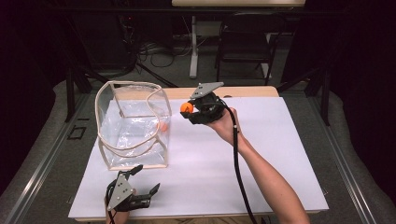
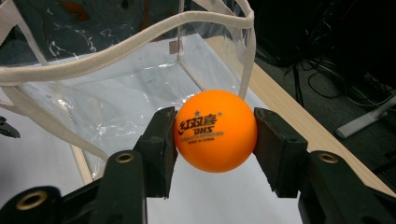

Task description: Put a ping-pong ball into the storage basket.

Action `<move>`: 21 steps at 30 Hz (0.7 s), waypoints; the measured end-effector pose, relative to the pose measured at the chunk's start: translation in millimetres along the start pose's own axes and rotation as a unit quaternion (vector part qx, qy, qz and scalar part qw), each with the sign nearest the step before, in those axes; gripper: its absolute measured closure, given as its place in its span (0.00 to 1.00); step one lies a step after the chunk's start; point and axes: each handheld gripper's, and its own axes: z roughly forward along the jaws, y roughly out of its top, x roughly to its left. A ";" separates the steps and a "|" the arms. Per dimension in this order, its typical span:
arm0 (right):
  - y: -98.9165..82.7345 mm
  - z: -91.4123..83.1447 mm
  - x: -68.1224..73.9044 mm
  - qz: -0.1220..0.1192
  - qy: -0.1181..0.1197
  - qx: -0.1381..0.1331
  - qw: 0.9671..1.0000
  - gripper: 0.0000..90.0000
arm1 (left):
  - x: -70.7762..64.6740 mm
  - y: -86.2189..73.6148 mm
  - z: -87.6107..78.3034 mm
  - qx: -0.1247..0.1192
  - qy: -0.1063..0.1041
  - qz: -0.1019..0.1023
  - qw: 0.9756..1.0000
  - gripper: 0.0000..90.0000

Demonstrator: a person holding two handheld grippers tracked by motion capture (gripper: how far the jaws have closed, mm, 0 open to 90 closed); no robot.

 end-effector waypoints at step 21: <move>22.5 -3.0 -1.3 -0.008 -0.004 -0.003 1.000 0.57 | 0.7 0.1 -0.4 -0.002 0.002 -0.002 1.000 0.17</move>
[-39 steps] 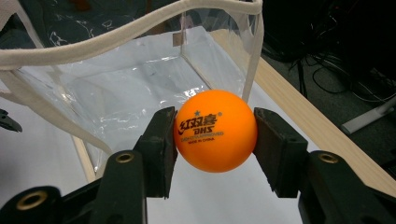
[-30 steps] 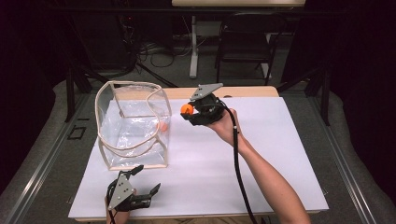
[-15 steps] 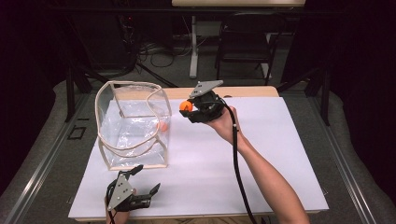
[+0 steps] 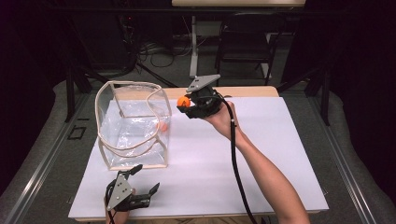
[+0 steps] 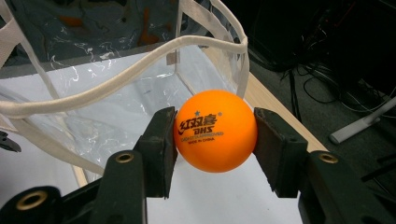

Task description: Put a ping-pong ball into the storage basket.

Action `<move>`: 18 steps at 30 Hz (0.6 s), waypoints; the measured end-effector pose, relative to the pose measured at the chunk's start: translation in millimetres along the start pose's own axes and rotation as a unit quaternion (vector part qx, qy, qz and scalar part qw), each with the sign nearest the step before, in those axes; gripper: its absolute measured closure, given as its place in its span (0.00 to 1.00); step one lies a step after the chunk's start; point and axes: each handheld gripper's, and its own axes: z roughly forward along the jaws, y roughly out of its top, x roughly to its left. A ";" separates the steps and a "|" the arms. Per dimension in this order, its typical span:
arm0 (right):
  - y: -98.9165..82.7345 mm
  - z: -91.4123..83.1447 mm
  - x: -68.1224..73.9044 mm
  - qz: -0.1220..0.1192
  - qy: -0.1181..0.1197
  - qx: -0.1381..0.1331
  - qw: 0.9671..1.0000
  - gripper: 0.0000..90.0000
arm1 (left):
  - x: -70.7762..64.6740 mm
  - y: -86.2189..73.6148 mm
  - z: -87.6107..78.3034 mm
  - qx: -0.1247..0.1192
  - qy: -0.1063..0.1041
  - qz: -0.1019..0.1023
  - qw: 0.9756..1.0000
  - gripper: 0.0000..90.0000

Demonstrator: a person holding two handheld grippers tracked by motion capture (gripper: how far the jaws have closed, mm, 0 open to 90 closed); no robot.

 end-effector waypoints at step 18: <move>16.8 3.7 -1.5 -0.008 -0.004 0.007 1.000 0.57 | 1.0 0.1 -0.9 -0.002 0.004 0.001 1.000 0.17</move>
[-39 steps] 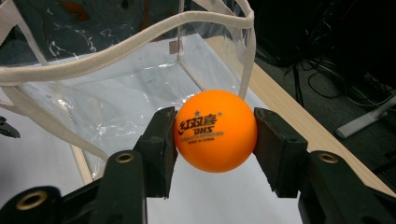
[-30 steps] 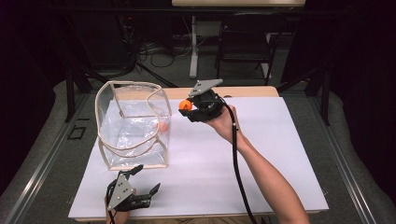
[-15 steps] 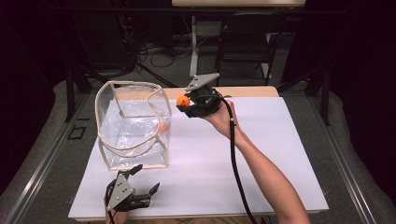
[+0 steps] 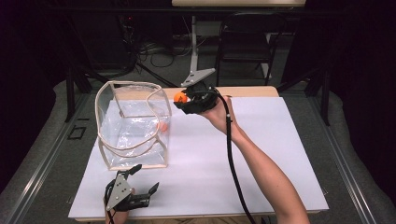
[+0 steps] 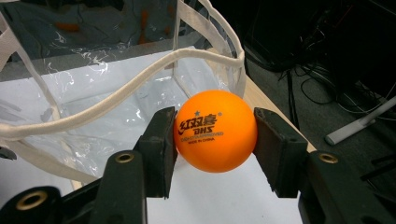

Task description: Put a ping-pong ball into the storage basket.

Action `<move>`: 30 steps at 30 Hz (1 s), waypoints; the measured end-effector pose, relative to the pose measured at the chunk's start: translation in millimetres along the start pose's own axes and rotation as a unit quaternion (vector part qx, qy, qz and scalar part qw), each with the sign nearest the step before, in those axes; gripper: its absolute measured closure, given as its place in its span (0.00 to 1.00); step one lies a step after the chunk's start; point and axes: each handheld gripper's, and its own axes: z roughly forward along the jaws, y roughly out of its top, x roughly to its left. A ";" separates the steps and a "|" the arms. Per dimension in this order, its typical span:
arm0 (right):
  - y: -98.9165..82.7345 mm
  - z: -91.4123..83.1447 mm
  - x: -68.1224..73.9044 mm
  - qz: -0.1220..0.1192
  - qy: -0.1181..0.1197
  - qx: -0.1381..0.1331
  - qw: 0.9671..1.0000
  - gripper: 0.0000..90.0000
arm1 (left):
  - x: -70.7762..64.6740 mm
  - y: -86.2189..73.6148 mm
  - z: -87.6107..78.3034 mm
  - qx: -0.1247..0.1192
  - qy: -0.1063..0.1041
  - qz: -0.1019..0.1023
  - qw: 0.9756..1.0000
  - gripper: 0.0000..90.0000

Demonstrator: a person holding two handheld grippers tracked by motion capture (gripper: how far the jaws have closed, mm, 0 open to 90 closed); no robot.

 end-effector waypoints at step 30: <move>27.3 11.7 8.5 -0.022 0.001 0.004 1.000 0.57 | 1.8 -0.4 -1.8 -0.002 0.004 -0.002 1.000 0.17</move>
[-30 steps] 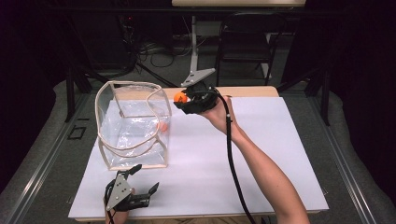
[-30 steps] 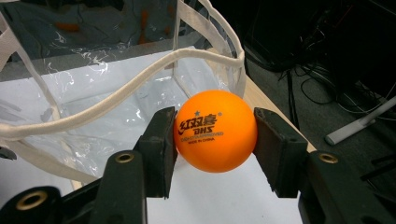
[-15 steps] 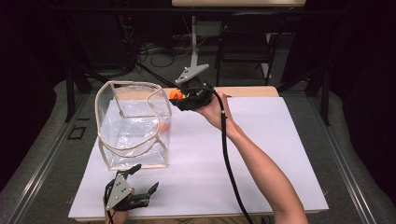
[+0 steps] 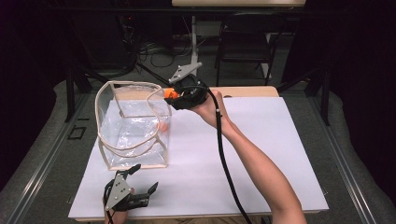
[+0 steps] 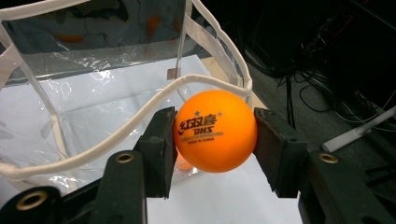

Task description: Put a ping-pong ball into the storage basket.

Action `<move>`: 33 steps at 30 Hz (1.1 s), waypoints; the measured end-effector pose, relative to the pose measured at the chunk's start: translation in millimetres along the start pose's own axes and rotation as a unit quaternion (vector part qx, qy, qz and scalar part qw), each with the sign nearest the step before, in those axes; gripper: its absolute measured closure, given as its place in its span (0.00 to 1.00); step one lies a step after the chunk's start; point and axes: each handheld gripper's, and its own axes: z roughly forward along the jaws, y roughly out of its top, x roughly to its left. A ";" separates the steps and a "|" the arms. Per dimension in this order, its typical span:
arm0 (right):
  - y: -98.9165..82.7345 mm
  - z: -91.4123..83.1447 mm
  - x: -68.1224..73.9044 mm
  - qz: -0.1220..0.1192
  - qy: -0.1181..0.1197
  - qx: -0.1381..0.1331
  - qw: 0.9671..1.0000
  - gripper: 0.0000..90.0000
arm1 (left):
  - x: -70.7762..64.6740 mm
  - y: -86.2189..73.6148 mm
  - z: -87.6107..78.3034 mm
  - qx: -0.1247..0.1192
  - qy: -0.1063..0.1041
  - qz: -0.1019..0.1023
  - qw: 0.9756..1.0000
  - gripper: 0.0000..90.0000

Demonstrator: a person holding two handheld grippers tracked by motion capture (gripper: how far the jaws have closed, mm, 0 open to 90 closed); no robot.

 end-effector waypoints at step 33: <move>18.3 6.7 12.7 -0.017 0.008 -0.009 1.000 0.57 | 0.4 -0.2 -0.5 -0.001 0.001 0.000 1.000 0.17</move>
